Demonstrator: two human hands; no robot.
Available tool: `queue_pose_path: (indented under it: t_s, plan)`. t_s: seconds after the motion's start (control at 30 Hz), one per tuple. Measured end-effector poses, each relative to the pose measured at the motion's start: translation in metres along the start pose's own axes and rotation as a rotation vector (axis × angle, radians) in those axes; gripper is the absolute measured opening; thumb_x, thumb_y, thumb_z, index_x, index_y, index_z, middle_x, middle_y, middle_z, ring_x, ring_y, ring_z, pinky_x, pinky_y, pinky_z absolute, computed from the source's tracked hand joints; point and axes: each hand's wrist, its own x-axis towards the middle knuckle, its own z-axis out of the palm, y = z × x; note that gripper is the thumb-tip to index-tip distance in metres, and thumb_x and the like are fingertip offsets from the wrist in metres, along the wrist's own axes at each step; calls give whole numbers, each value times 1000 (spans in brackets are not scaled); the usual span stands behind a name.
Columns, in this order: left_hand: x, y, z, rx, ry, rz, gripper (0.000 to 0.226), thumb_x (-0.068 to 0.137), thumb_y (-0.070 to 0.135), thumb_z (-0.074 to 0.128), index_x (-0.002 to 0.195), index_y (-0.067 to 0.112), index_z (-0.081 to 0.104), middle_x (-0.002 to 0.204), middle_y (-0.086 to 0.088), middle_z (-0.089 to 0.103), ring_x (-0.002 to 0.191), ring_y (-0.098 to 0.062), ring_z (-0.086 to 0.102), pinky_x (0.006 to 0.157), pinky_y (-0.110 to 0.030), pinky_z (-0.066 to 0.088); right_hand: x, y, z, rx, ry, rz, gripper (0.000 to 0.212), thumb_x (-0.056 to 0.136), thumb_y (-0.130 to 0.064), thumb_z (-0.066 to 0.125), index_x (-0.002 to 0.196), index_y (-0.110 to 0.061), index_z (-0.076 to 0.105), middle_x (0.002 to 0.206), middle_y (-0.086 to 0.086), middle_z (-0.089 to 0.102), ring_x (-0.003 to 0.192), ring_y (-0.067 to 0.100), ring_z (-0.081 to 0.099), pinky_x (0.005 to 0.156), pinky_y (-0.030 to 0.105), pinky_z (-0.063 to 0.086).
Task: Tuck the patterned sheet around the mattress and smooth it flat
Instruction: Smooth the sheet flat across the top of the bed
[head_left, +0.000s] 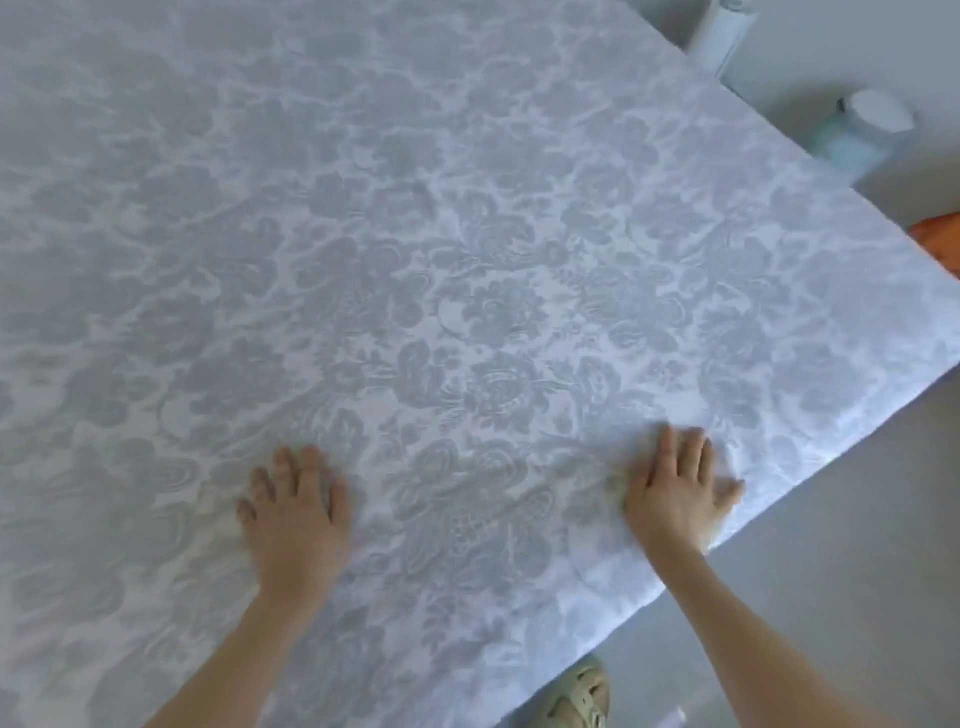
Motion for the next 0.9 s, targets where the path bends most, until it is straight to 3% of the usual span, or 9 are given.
queue_pose_path:
  t_s: [0.07, 0.13, 0.2, 0.27, 0.33, 0.43, 0.57, 0.73, 0.9]
  plan:
    - [13, 16, -10, 17, 12, 25, 62, 89, 39, 27, 140, 7, 43, 143, -23, 41, 130, -50, 35, 101, -62, 30, 6, -35, -8, 14, 138, -147, 56, 97, -36, 20, 150, -20, 20, 155, 19, 14, 143, 37, 14, 113, 58, 2]
    - [31, 35, -19, 27, 19, 27, 64, 88, 38, 26, 138, 4, 45, 140, -28, 43, 127, -55, 36, 98, -64, 35, 3, -95, -7, 18, 231, -639, 54, 97, -37, 24, 148, -20, 29, 153, 18, 23, 141, 38, 21, 114, 57, 0]
    - [52, 54, -24, 14, 90, 7, 64, 86, 37, 27, 138, 4, 44, 140, -30, 41, 127, -57, 34, 98, -64, 34, -8, -146, -9, -101, 15, -1181, 50, 99, -38, 26, 148, -27, 24, 157, 9, 16, 145, 30, 12, 114, 55, -7]
    - [74, 75, -25, 51, 114, 26, 69, 89, 47, 16, 144, 9, 36, 149, -23, 32, 136, -48, 25, 109, -60, 24, 20, -155, -13, -249, -113, -1416, 50, 101, -43, 21, 149, -35, 13, 159, 0, 5, 146, 21, 1, 114, 51, -11]
    - [93, 101, -20, 54, 96, 11, 67, 93, 52, 14, 149, 17, 22, 155, -16, 20, 140, -42, 17, 111, -58, 19, 88, -112, -11, -249, -14, -1288, 52, 100, -46, 13, 149, -35, 2, 159, -3, -4, 146, 17, -9, 115, 49, -11]
    - [103, 142, -9, 78, 60, -128, 59, 99, 45, 22, 151, 25, 4, 158, -10, 2, 140, -47, 7, 106, -64, 16, 206, 42, -25, -158, 94, -618, 58, 93, -53, -8, 147, -34, -14, 158, -4, -15, 142, 14, -20, 116, 46, -9]
    - [106, 152, -7, 67, 63, -214, 57, 99, 43, 24, 151, 24, 10, 158, -14, 4, 139, -50, 7, 106, -67, 15, 261, 148, -64, -60, -60, -53, 59, 95, -50, 2, 151, -30, -3, 159, -1, -9, 146, 18, -8, 115, 54, -3]
    - [119, 198, -29, -9, 196, -110, 54, 99, 30, 35, 148, 9, 24, 152, -25, 20, 136, -51, 18, 104, -63, 22, 211, 7, -63, 41, 202, -546, 57, 96, -40, 4, 151, -23, 9, 157, 13, 10, 145, 34, 10, 115, 56, 0]
    - [182, 249, -34, -62, 268, -226, 59, 99, 35, 32, 150, 10, 16, 154, -25, 14, 139, -49, 12, 106, -65, 15, 205, -60, -47, -185, -38, -1337, 48, 100, -40, 23, 148, -33, 24, 157, 3, 18, 146, 23, 11, 114, 56, -7]
